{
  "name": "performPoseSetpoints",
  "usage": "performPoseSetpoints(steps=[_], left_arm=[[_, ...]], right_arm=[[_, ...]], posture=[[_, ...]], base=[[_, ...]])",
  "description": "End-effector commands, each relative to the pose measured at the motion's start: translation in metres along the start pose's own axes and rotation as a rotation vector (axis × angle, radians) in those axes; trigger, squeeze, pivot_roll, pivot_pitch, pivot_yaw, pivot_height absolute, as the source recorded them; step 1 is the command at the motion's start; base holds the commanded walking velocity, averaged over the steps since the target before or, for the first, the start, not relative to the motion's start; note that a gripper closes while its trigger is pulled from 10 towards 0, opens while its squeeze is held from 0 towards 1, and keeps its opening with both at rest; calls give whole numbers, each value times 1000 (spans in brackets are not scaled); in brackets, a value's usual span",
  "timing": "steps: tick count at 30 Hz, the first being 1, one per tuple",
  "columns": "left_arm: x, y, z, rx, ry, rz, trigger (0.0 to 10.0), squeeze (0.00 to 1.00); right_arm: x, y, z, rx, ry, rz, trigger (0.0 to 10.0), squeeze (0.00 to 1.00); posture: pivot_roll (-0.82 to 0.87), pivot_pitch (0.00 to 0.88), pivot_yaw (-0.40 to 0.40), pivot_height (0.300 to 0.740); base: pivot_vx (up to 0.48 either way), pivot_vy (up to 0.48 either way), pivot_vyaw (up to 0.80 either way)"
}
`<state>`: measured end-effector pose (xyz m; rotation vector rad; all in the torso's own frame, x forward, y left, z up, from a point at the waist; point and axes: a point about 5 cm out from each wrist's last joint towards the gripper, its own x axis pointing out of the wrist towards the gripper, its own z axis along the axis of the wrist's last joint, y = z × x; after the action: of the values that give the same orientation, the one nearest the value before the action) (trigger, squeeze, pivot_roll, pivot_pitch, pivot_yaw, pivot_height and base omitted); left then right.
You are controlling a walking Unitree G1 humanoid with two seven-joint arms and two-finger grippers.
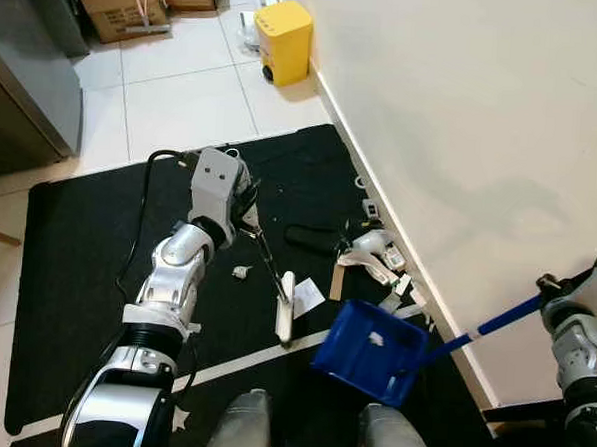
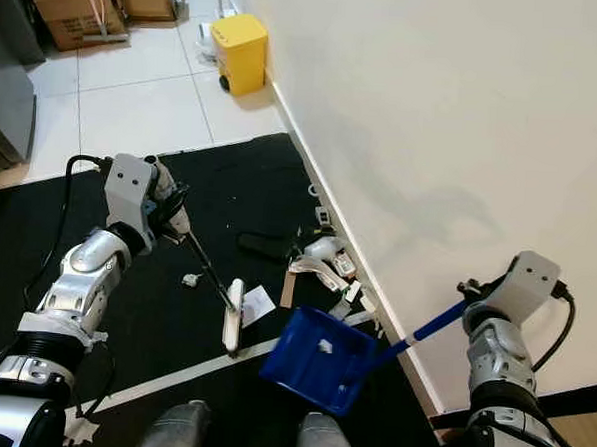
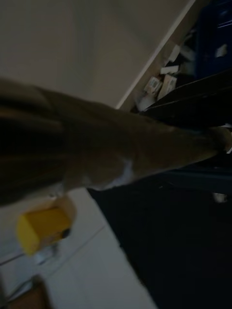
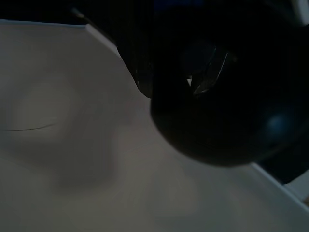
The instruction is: Sweep floor
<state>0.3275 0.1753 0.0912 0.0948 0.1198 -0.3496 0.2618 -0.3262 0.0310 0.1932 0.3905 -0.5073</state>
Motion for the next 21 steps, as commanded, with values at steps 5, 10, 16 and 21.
performPoseSetpoints(steps=[5, 10, 16, 21], left_arm=[[-8, 4, -10, -54, 36, 66, 10000, 0], [-20, 16, -18, -93, 61, 122, 10000, 0], [-25, 18, -22, -17, 74, 118, 10000, 0], [-26, 13, -24, 9, 97, 100, 10000, 0]], right_arm=[[-1, 5, -3, -126, 26, 51, 10000, 0], [-1, -4, -7, -156, 72, 46, 10000, 0], [-4, 13, -13, -151, 35, 131, 10000, 0], [-6, 27, -21, -132, 34, 158, 10000, 0]], posture=[[18, 44, 21, 740], [17, 45, 16, 740], [23, 45, 11, 740], [24, 44, 12, 740]], base=[[0, 0, 0], [0, 0, 0], [0, 0, 0], [0, 0, 0]])
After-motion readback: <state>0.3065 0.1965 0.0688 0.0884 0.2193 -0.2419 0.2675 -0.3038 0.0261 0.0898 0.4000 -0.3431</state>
